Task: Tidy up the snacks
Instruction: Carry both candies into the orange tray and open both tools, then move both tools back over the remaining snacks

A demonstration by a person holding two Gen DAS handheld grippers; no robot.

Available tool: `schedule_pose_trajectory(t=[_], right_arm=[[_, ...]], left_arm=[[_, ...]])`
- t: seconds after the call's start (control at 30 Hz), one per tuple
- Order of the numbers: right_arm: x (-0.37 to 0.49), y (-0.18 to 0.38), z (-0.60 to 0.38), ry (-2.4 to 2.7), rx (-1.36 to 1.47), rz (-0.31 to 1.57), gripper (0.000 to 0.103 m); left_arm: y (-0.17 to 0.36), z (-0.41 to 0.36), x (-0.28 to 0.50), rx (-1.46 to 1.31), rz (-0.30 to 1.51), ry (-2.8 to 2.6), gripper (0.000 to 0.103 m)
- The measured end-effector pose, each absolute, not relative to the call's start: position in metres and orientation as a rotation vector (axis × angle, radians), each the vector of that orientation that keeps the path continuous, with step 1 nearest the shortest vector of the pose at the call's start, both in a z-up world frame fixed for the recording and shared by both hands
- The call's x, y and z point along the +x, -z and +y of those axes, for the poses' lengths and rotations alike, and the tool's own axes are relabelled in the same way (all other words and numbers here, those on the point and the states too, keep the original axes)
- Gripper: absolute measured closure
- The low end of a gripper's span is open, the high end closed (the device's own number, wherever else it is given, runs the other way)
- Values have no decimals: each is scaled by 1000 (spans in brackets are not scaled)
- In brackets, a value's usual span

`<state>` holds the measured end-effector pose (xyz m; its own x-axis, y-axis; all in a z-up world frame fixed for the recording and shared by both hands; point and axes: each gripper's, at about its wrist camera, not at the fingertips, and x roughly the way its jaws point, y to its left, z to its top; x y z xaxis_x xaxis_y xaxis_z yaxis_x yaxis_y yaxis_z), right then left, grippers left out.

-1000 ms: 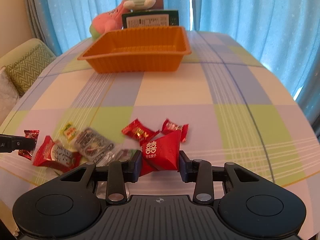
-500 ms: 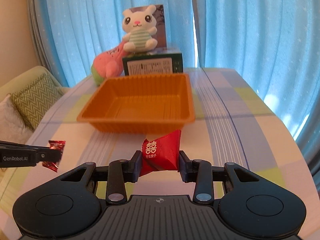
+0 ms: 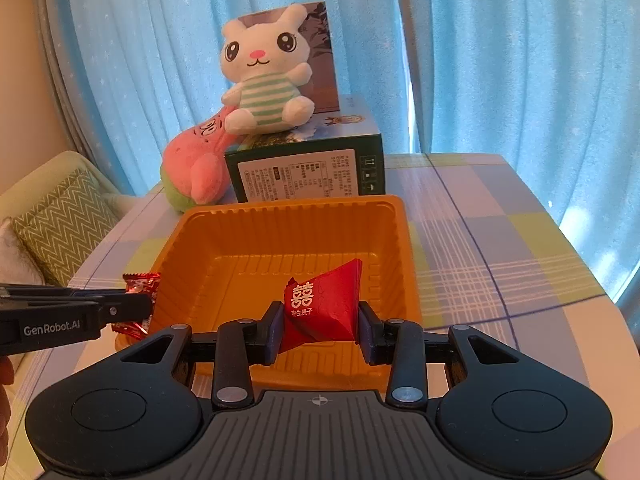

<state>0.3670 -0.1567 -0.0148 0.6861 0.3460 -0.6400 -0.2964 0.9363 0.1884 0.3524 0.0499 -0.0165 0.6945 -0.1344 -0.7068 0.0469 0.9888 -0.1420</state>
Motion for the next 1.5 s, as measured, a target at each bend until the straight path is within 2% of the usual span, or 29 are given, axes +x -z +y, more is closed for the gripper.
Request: schedule_pose_trajectory(t=[0.07, 0.1, 0.17, 0.33, 0.53, 0.57, 0.6, 0.63, 0.9, 1.5], right_arm=[[373, 20, -156, -356, 75, 741, 65], [375, 22, -156, -355, 77, 745, 65], [377, 25, -157, -351, 87, 753, 65], [382, 28, -156, -358, 96, 759, 65], [390, 27, -152, -383, 131, 758, 64], [392, 27, -152, -391, 135, 767, 61], [393, 27, -152, -391, 142, 771, 43], [390, 25, -154, -390, 153, 760, 29], [345, 6, -174, -352, 158, 735, 28], [163, -35, -207, -281, 163, 741, 28]], left_arm=[[21, 52, 359, -137, 791, 113, 83], [23, 53, 361, -147, 794, 115, 73], [25, 55, 361, -148, 798, 105, 65], [27, 60, 348, -124, 799, 100, 57], [25, 65, 325, -135, 783, 74, 39], [24, 66, 321, -133, 780, 69, 34], [23, 66, 316, -130, 776, 63, 29], [22, 66, 311, -123, 772, 57, 27], [17, 64, 260, -116, 763, 31, 24], [-17, 56, 109, -158, 758, -14, 19]])
